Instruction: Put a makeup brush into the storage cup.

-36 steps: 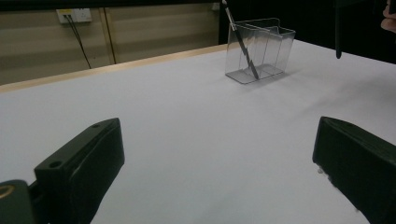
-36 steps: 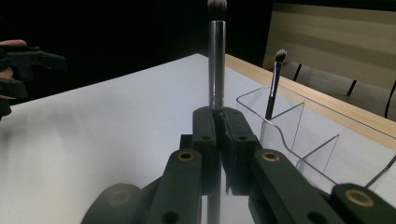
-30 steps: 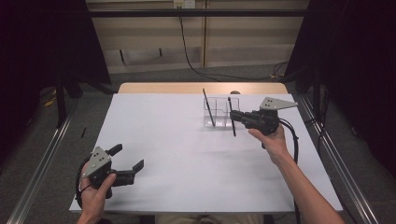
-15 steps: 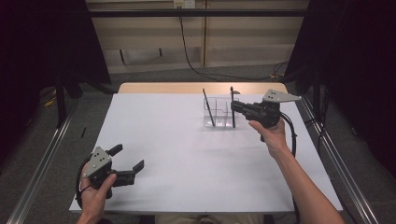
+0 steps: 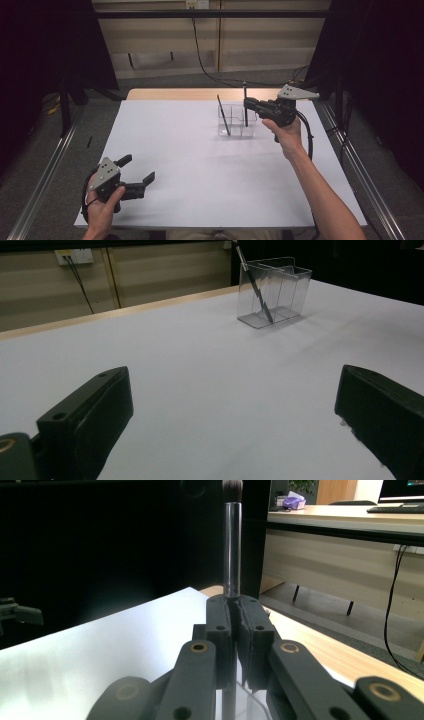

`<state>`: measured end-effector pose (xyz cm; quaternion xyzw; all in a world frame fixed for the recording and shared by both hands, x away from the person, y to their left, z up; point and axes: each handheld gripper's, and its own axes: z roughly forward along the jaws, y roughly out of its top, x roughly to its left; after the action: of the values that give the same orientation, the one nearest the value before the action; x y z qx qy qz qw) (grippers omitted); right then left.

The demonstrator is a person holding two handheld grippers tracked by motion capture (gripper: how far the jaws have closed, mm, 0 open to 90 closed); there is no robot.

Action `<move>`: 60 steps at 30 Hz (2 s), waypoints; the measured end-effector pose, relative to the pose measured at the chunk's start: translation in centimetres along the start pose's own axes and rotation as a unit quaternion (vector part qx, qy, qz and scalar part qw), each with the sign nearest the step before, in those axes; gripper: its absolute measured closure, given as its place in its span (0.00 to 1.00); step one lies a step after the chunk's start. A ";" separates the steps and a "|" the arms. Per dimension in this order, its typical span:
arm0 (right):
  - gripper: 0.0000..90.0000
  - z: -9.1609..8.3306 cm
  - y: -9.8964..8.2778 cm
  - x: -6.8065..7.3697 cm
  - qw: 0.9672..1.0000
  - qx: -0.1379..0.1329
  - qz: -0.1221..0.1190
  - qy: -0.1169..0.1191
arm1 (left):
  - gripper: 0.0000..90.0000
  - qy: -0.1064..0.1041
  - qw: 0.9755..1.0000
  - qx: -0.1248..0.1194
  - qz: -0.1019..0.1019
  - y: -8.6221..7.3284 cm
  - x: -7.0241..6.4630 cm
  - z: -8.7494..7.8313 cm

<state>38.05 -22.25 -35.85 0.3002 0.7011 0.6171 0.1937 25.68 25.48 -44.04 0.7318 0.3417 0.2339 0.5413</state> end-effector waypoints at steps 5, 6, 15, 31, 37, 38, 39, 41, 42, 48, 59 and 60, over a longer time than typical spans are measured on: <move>0.94 1.0 0.8 -0.1 1.000 0.002 -0.001 -0.004 | 0.02 -0.001 1.000 -0.001 0.000 0.0 -0.1 0.0; 0.94 1.2 0.9 -0.2 1.000 0.002 -0.002 -0.006 | 0.02 -0.001 1.000 -0.001 0.000 0.0 -0.1 0.0; 0.94 3.5 1.4 -0.5 1.000 0.009 0.000 -0.013 | 0.02 -0.002 1.000 0.000 0.000 0.0 0.0 0.0; 0.94 6.6 2.0 -1.0 0.999 0.024 -0.008 -0.027 | 0.02 -0.001 1.000 -0.002 -0.002 0.0 0.1 -0.1; 0.94 7.9 1.6 -1.2 0.999 0.031 -0.002 -0.029 | 0.02 -0.002 1.000 -0.003 -0.002 0.0 0.1 -0.1; 0.94 8.0 1.5 -1.1 0.999 0.031 -0.001 -0.030 | 0.02 -0.001 1.000 -0.003 -0.001 0.0 0.1 -0.1; 0.94 8.2 1.4 -1.2 0.999 0.032 -0.002 -0.029 | 0.02 0.000 1.000 -0.004 -0.001 0.0 0.2 -0.1; 0.94 8.3 1.3 -1.3 0.999 0.035 -0.001 -0.032 | 0.02 0.000 1.000 -0.004 -0.001 0.0 0.2 -0.1; 0.94 8.4 1.2 -1.4 0.999 0.034 0.001 -0.033 | 0.02 0.001 1.000 -0.004 -0.002 0.0 0.2 -0.1; 0.94 8.5 0.6 -1.5 0.999 0.038 0.004 -0.033 | 0.02 -0.001 1.000 -0.004 -0.002 0.0 0.2 -0.2; 0.94 9.3 -0.4 -1.2 0.998 0.055 -0.001 -0.029 | 0.02 0.001 1.000 -0.004 -0.002 0.0 0.2 -0.2; 0.94 9.4 -0.5 -1.2 0.998 0.055 0.000 -0.029 | 0.02 0.001 1.000 -0.003 -0.003 0.0 0.2 -0.2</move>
<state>44.89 -16.09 -37.99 0.3282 0.7279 0.5690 0.1969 25.65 25.73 -44.04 0.7286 0.3438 0.2340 0.5442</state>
